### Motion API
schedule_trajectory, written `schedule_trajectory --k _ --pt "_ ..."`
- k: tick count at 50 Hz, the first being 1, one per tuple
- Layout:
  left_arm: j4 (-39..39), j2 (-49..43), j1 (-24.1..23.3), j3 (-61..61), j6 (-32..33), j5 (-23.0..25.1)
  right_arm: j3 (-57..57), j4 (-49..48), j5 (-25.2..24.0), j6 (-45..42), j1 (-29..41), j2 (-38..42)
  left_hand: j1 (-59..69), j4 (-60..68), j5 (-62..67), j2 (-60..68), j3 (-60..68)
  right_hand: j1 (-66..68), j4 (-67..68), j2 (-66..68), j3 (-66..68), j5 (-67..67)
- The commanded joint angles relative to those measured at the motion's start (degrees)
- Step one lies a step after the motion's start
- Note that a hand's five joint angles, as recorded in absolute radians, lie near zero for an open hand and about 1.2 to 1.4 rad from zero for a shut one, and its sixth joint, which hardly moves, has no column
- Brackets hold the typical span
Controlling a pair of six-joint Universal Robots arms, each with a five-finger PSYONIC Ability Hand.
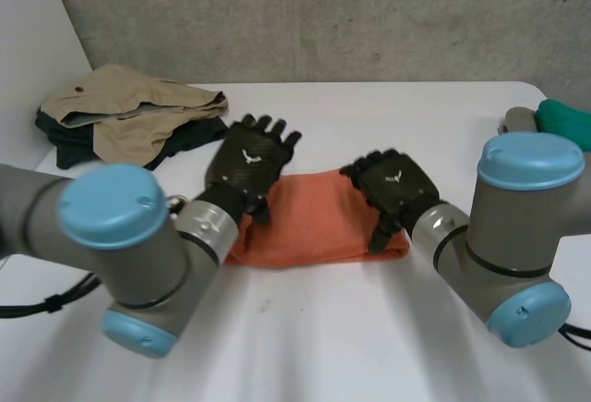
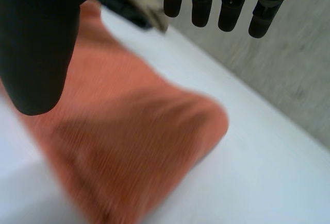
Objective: Fold the laundry.
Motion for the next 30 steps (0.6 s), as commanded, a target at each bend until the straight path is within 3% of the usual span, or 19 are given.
schedule_trajectory --k 1,5,6,9,13,17,25,30 --pt "-0.8 -9.3 -0.9 7.1 0.5 -7.2 0.8 0.1 0.3 -1.4 -0.5 4.5 -0.4 -1.4 -2.4 -1.6 -2.0 6.8 6.8 7.0 7.1 6.3" --pt "-2.9 -12.5 0.5 9.7 1.3 -12.9 0.7 -0.8 1.1 -2.7 -0.8 6.5 0.9 0.0 -1.1 -0.3 -0.7 29.8 29.8 30.0 30.1 29.4" --pt "-3.6 -12.9 0.9 9.9 1.7 -13.7 1.0 -1.4 1.8 -3.6 -1.4 6.9 0.9 0.0 -1.1 -0.3 -0.7 44.9 44.9 45.0 45.1 44.4" --pt "-6.4 -13.6 3.4 10.2 3.8 -17.3 2.0 -3.2 3.7 -6.4 -2.2 7.0 1.4 0.5 -0.6 0.2 -0.2 67.6 67.6 67.7 67.8 67.1" --pt "-7.5 -12.3 6.6 8.9 5.8 -20.9 5.1 -7.8 6.8 -11.9 -3.6 6.0 1.4 0.5 -0.6 0.2 -0.1 67.7 67.7 67.8 67.9 67.2" --pt "-7.8 -7.8 9.8 5.4 6.4 -20.7 9.4 -10.9 8.0 -18.2 -5.1 2.9 1.1 0.1 -0.9 -0.1 -0.5 67.7 67.7 67.8 67.9 67.2" --pt "-7.8 1.5 10.3 -3.6 7.0 -17.2 14.0 -10.8 8.7 -26.3 -6.3 -1.4 -0.2 -1.2 -2.3 -1.5 -1.8 67.7 67.7 67.8 67.9 67.2" --pt "-7.4 9.4 10.5 -7.7 6.8 -12.3 12.9 -11.1 10.1 -30.5 -5.5 -3.9 -0.2 -1.2 -2.3 -1.5 -1.8 67.7 67.7 67.8 67.9 67.2"
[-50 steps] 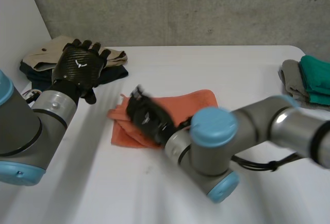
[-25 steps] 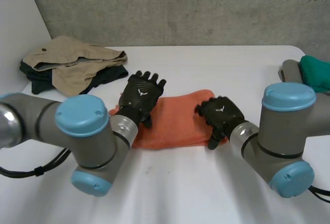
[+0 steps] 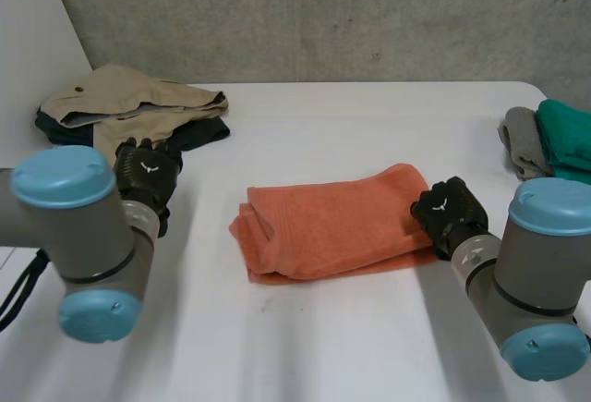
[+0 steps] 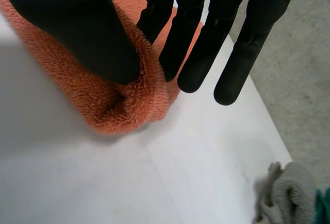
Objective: Fold the laundry.
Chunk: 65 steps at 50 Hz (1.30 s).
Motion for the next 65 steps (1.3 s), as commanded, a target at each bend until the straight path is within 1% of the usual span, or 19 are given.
schedule_trajectory --k 1,5,8,10,14,17,18,21,22,25,29,30,34,36,41,46,54,59,65 --pt "0.5 10.2 -0.2 -5.8 -0.3 6.4 -1.1 -0.1 1.4 -6.1 1.0 -3.4 -0.2 -1.2 -2.3 -1.5 -1.8 16.9 11.5 12.6 12.1 12.2" --pt "0.5 13.6 -0.2 -6.2 -0.8 7.8 -6.2 -0.6 0.8 -10.5 2.5 -3.6 -0.2 -1.2 -2.3 -1.5 -1.8 16.9 11.5 12.6 12.1 12.2" --pt "0.5 15.4 -0.4 -6.3 -0.9 7.8 -9.4 -2.1 -2.2 -11.6 10.1 -3.1 -0.2 -1.2 -2.3 -1.5 -1.8 16.9 11.5 12.6 12.1 12.2" --pt "0.5 15.8 -0.5 -6.5 -1.0 7.8 -9.8 -4.0 -8.1 -12.4 16.6 -1.5 -0.2 -1.2 -2.3 -1.5 -1.8 16.9 11.5 12.6 12.1 12.2" --pt "0.5 16.2 -1.5 -6.8 -1.0 7.9 -7.6 -5.8 -18.5 -14.1 23.5 4.2 -0.7 -1.7 -2.8 -2.0 -2.3 16.9 11.5 12.6 12.1 12.2" --pt "0.7 16.0 -2.6 -6.6 -1.2 7.9 -6.7 -6.0 -21.3 -15.7 25.2 7.4 -0.7 -1.7 -2.8 -2.0 -2.3 16.9 11.5 12.6 12.1 12.2" --pt "0.9 15.9 -2.7 -6.5 -1.2 7.9 -6.7 -6.0 -20.7 -16.3 25.6 8.7 -0.7 -1.7 -2.8 -2.0 -2.3 11.5 6.1 7.1 6.7 6.8" --pt "2.1 15.7 -3.5 -5.7 -2.2 7.9 -7.6 -6.0 -17.1 -16.1 25.1 8.9 -0.8 -1.8 -2.8 -2.0 -2.4 -50.7 -56.2 -55.1 -55.6 -55.4" --pt "2.5 15.7 -3.7 -5.4 -2.5 7.9 -7.8 -6.0 -14.1 -15.0 25.1 8.5 -0.8 -1.8 -2.8 -2.0 -2.4 -53.1 -58.5 -57.4 -57.9 -57.8" --pt "4.2 15.5 -4.7 -4.1 -4.0 7.8 -7.2 -6.6 -11.3 -11.2 24.8 6.5 -0.8 -1.8 -2.8 -2.0 -2.4 -53.1 -58.5 -57.4 -57.9 -57.8" --pt "5.4 15.4 -7.4 -1.7 -7.2 7.7 -4.1 -6.8 -12.9 4.6 21.4 -3.5 -0.8 -1.8 -2.8 -2.0 -2.4 -53.1 -58.5 -57.4 -57.9 -57.8" --pt "5.4 15.4 -8.0 -1.1 -7.9 7.7 -3.2 -6.5 -13.6 12.5 19.9 -7.4 -0.8 -1.8 -2.8 -2.0 -2.4 -53.1 -58.5 -57.4 -57.9 -57.8" --pt "5.2 15.2 -10.6 1.7 -11.8 7.4 -3.3 -4.4 -13.2 29.0 17.0 -13.1 -0.7 -1.7 -2.8 -2.0 -2.3 -53.1 -58.5 -57.4 -57.9 -57.8" --pt "4.7 14.1 -12.3 3.2 -14.4 7.4 -3.8 -1.7 -13.0 32.4 14.8 -13.8 -0.7 -1.7 -2.8 -2.0 -2.3 -53.1 -58.5 -57.4 -57.9 -57.8" --pt "0.9 9.3 -18.0 6.4 -17.5 7.3 -9.7 9.7 -10.4 33.6 8.3 -11.8 -0.2 -1.2 -2.3 -1.5 -1.8 -53.1 -58.5 -57.4 -57.9 -57.8" --pt "-7.7 1.5 -21.2 10.8 -19.8 5.6 -20.9 20.7 -7.6 34.1 7.6 -1.9 -0.1 -1.1 -2.1 -1.3 -1.7 -53.1 -58.5 -57.4 -57.9 -57.8" --pt "-21.5 -11.4 -20.8 18.0 -25.6 -1.3 -34.3 30.2 -9.2 36.2 7.5 11.2 -0.1 -1.1 -2.1 -1.3 -1.7 -53.1 -58.5 -57.4 -57.9 -57.8" --pt "-24.0 -13.1 -17.7 18.4 -25.4 -1.9 -40.9 36.5 -11.9 35.7 7.8 19.2 -0.2 -1.2 -2.3 -1.5 -1.8 -53.1 -58.5 -57.4 -57.9 -57.8" --pt "-23.9 -12.8 -15.2 17.5 -25.3 -1.9 -45.6 40.2 -9.4 31.9 7.8 21.9 -0.1 -1.1 -2.1 -1.3 -1.7 -53.1 -58.5 -57.4 -57.9 -57.8"
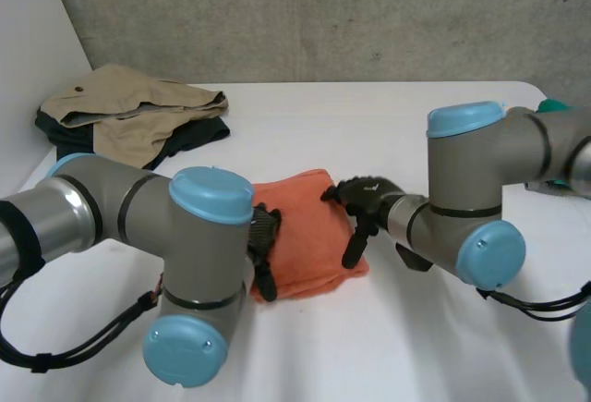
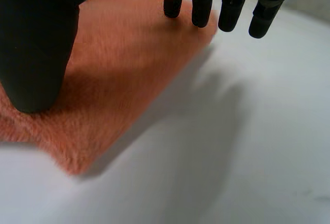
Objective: Fold the laundry.
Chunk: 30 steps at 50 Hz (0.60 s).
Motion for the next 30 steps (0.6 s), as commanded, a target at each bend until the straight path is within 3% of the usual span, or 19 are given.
schedule_trajectory --k 1,8,14,20,24,30 --pt "0.0 1.4 3.4 -1.0 0.4 0.3 -4.7 3.6 2.3 -4.2 0.1 2.6 -0.1 -1.0 -2.1 -1.2 -1.7 -2.6 -2.3 -2.2 -2.1 -2.7" --pt "0.0 7.8 4.0 -1.6 0.4 0.8 -2.5 -0.3 7.4 -10.0 0.2 -4.9 -0.8 -1.8 -2.8 -1.9 -2.4 -2.6 -2.3 -2.2 -2.1 -2.7" --pt "0.3 15.3 4.3 -1.1 0.5 5.3 6.8 -8.9 8.4 -12.6 1.8 -12.9 -0.8 -1.8 -2.8 -1.9 -2.4 -2.6 -2.3 -2.2 -2.1 -2.7" --pt "0.8 20.7 6.5 -0.5 1.1 13.4 23.3 -21.5 8.9 -15.3 7.0 -20.2 -0.8 -1.8 -2.8 -1.9 -2.4 -2.6 -2.3 -2.2 -2.1 -2.7" --pt "1.8 22.2 9.3 -0.1 1.0 19.2 29.5 -26.4 10.7 -14.7 10.2 -20.1 -0.8 -1.8 -2.8 -1.9 -2.4 -2.6 -2.3 -2.2 -2.1 -2.7" --pt "3.0 23.3 11.5 0.4 0.9 32.2 33.5 -33.6 14.6 -14.7 15.5 -17.7 -0.8 -1.8 -2.8 -1.9 -2.4 -2.6 -2.3 -2.2 -2.1 -2.7"
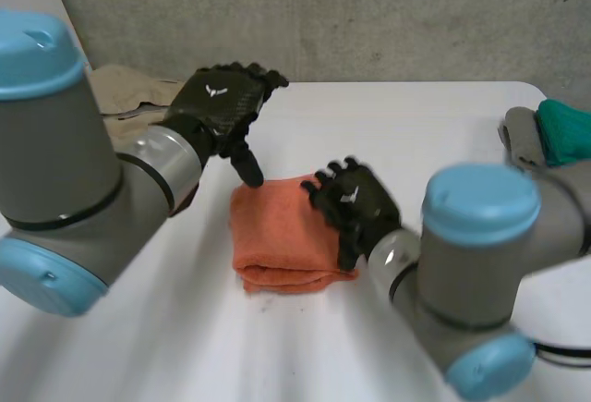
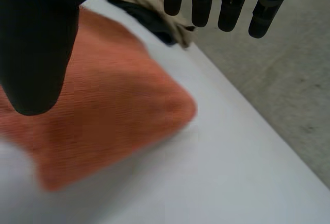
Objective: Fold the laundry.
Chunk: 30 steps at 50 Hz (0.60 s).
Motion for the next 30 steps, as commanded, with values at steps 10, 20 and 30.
schedule_trajectory --k 10,20,30 --pt "1.3 1.1 4.0 0.6 -0.6 26.6 3.7 -19.1 6.4 -1.3 7.7 12.8 -0.5 -1.6 -2.6 -1.7 -2.2 -1.5 -2.3 -2.2 -2.1 -2.7" --pt "1.5 1.1 3.2 0.8 -0.7 26.6 0.5 -24.6 6.3 -7.1 7.6 16.7 -0.5 -1.6 -2.6 -1.7 -2.2 -1.5 -2.3 -2.2 -2.1 -2.7" --pt "2.6 0.9 3.2 0.8 -0.7 26.6 -5.0 -24.4 5.6 -8.4 6.9 19.0 -0.5 -1.6 -2.6 -1.7 -2.2 -1.5 -2.3 -2.2 -2.1 -2.7"
